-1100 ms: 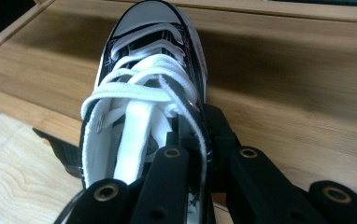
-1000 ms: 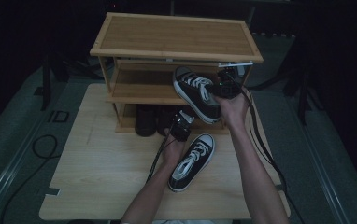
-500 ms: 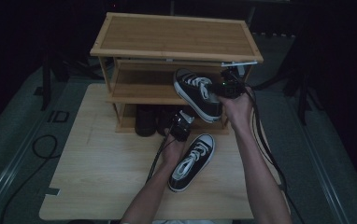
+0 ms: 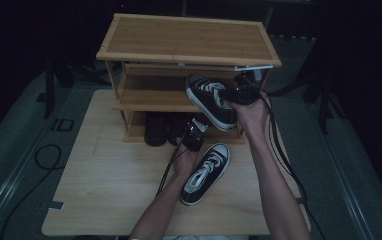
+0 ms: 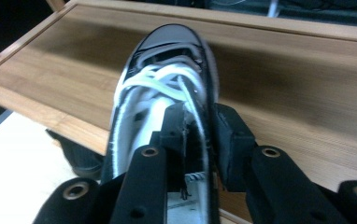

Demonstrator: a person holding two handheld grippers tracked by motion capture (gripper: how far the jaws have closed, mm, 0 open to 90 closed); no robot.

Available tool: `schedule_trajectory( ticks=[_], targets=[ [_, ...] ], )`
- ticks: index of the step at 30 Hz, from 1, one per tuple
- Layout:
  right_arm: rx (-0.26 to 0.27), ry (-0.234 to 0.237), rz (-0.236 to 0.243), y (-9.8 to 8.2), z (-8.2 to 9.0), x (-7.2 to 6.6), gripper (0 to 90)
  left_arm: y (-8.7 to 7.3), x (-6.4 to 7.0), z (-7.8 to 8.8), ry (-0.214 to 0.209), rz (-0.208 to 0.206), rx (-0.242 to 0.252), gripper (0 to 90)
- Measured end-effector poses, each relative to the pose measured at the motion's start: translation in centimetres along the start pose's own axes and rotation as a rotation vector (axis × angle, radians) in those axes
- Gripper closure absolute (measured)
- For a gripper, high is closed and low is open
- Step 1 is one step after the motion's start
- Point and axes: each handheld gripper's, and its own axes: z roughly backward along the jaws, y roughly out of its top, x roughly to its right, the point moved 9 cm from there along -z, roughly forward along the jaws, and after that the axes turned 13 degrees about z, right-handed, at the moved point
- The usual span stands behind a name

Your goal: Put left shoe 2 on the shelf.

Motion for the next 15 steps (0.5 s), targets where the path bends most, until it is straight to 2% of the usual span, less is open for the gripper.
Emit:
schedule_trajectory(
  ticks=[3,8,12,15],
  targets=[
    [0.003,-0.007,0.002,-0.1,0.0,0.0,72.8,0.0,0.0,0.0,0.0,-0.001,0.0,89.6],
    [0.048,-0.034,0.04,-0.1,0.3,0.0,71.3,0.0,0.0,0.0,0.001,0.001,0.0,89.6],
    [0.084,-0.086,0.059,0.1,0.9,0.0,71.6,0.0,0.0,0.0,0.003,0.001,0.0,89.6],
    [0.119,-0.094,0.053,0.7,1.5,0.1,72.8,0.0,0.0,0.0,0.002,0.001,0.0,89.6]
  ],
)
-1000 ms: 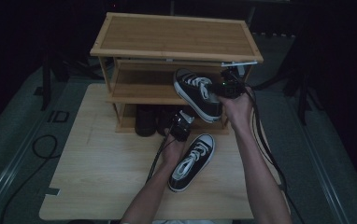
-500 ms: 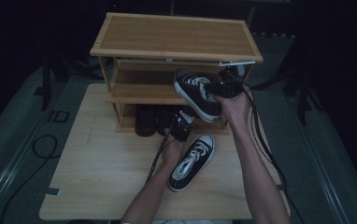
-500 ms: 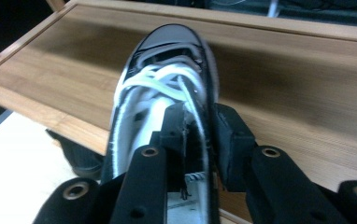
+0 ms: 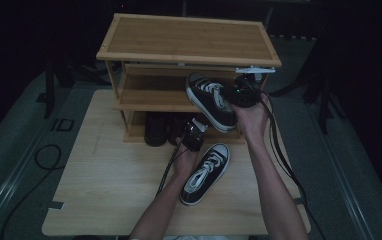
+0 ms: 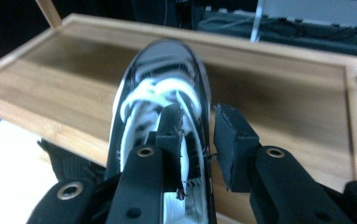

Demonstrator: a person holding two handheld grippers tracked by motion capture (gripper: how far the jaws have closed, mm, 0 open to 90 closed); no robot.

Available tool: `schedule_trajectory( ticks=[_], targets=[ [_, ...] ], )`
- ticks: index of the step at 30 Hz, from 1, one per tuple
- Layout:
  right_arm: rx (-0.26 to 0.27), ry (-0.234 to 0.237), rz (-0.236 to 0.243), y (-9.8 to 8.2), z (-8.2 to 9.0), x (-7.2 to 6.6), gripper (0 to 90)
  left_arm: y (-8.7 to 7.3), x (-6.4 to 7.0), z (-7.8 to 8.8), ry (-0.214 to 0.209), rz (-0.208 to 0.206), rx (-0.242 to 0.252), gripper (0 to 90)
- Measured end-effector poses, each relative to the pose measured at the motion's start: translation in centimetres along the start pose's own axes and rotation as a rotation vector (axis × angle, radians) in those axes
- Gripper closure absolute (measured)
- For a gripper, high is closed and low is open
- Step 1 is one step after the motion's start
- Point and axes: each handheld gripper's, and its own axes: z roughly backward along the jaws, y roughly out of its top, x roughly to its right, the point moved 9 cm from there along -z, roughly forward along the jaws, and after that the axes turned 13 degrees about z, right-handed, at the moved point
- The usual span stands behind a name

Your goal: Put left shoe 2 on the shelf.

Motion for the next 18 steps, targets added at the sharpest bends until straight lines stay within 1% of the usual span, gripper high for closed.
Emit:
schedule_trajectory(
  ticks=[2,3,6,9,12,16,18],
  targets=[
    [0.025,-0.014,0.0,0.6,0.6,0.3,75.7,0.0,0.0,0.0,0.0,0.0,0.0,89.6],
    [0.026,-0.012,0.003,0.8,0.9,0.4,76.2,0.0,0.0,0.0,0.001,-0.001,0.0,89.6],
    [0.011,-0.009,0.021,1.1,1.4,0.7,80.0,0.0,0.0,0.0,0.0,0.0,0.0,89.6],
    [-0.001,-0.012,0.03,0.9,1.7,1.0,84.9,0.0,0.0,0.0,0.001,-0.001,0.0,89.6],
    [-0.018,-0.031,0.063,0.8,2.1,1.4,89.5,0.0,0.0,0.0,0.001,-0.001,0.0,89.7],
    [-0.038,-0.062,0.092,0.5,2.9,2.1,89.9,0.0,0.0,0.0,0.0,0.002,-0.002,89.7],
    [-0.05,-0.066,0.094,0.1,3.1,2.5,90.0,0.0,0.0,0.0,0.0,0.003,-0.002,89.7]
  ],
)
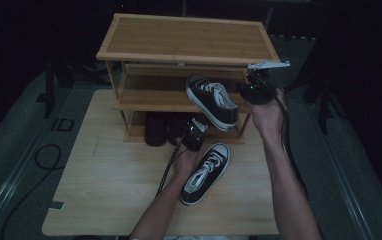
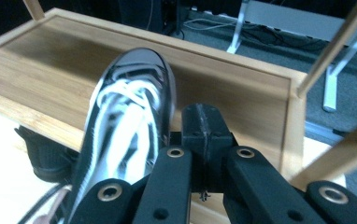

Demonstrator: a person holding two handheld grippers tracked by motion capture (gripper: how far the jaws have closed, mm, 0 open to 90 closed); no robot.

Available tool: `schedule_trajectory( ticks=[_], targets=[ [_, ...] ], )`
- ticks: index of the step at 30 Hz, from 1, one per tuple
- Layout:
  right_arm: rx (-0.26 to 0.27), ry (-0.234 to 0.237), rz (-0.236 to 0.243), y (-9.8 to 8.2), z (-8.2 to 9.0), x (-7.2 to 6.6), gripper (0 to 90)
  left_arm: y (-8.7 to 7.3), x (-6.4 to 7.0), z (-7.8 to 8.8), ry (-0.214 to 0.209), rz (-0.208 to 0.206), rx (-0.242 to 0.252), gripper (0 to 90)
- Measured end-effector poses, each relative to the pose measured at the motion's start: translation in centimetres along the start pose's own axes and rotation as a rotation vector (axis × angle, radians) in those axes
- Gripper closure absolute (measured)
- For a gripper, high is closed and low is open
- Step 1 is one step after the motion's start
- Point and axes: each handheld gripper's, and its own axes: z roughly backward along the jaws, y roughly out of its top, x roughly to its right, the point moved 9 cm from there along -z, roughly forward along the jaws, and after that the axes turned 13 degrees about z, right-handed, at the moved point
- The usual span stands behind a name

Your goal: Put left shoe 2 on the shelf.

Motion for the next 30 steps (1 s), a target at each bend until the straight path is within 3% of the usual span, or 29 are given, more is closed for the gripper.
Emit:
schedule_trajectory(
  ticks=[4,12,20,30],
  targets=[
    [-0.034,0.005,0.006,-1.5,0.2,0.5,90.0,0.0,0.0,0.0,0.0,-0.002,0.0,89.7],
    [-0.083,0.053,0.038,-4.3,0.9,-0.1,90.0,0.0,0.0,0.0,0.002,-0.002,0.001,89.7],
    [-0.104,0.098,0.07,-6.9,1.5,-1.7,90.0,0.0,0.0,0.0,0.002,-0.004,0.001,89.8],
    [-0.095,0.137,0.088,-8.6,2.6,-3.3,90.0,0.0,0.0,0.0,0.003,-0.005,0.003,89.8]
  ],
)
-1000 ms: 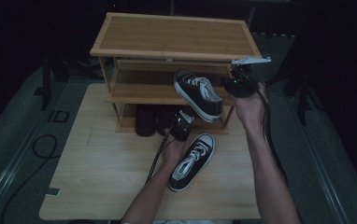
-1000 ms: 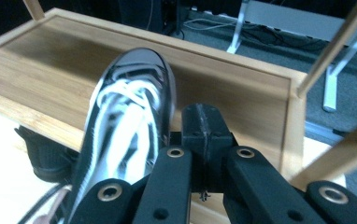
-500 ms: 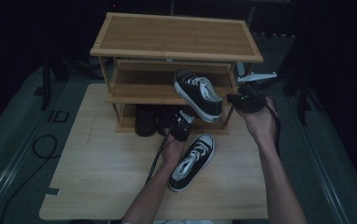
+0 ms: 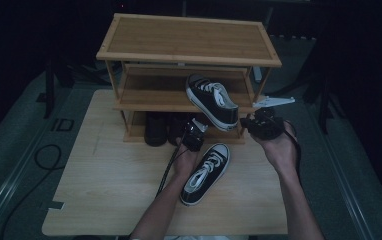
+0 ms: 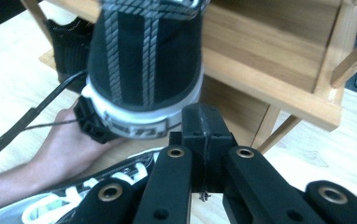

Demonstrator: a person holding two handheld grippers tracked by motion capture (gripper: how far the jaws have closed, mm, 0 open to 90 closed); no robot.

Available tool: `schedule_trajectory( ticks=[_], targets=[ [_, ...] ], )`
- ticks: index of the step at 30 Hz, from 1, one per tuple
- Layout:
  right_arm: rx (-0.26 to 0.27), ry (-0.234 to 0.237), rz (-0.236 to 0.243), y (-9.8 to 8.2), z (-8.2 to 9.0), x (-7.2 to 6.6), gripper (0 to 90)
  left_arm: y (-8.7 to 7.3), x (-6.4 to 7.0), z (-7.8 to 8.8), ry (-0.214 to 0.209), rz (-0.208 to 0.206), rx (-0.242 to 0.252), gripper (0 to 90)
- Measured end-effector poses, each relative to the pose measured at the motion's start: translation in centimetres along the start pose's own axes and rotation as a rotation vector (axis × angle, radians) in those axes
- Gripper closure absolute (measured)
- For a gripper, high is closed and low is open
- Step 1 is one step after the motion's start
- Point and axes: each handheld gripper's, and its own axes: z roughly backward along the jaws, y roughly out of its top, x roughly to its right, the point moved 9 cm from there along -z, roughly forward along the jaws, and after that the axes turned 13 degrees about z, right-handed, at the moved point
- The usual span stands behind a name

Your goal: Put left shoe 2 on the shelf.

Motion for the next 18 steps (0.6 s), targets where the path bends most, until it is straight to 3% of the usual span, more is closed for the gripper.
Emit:
schedule_trajectory(
  ticks=[7,18],
  targets=[
    [0.002,0.014,0.044,-0.4,0.4,-1.6,90.0,0.0,0.0,0.0,-0.002,0.004,0.002,89.8],
    [0.01,0.026,0.079,-0.1,0.6,-2.4,90.0,0.0,0.0,-0.1,0.0,0.0,0.005,89.8]
  ],
)
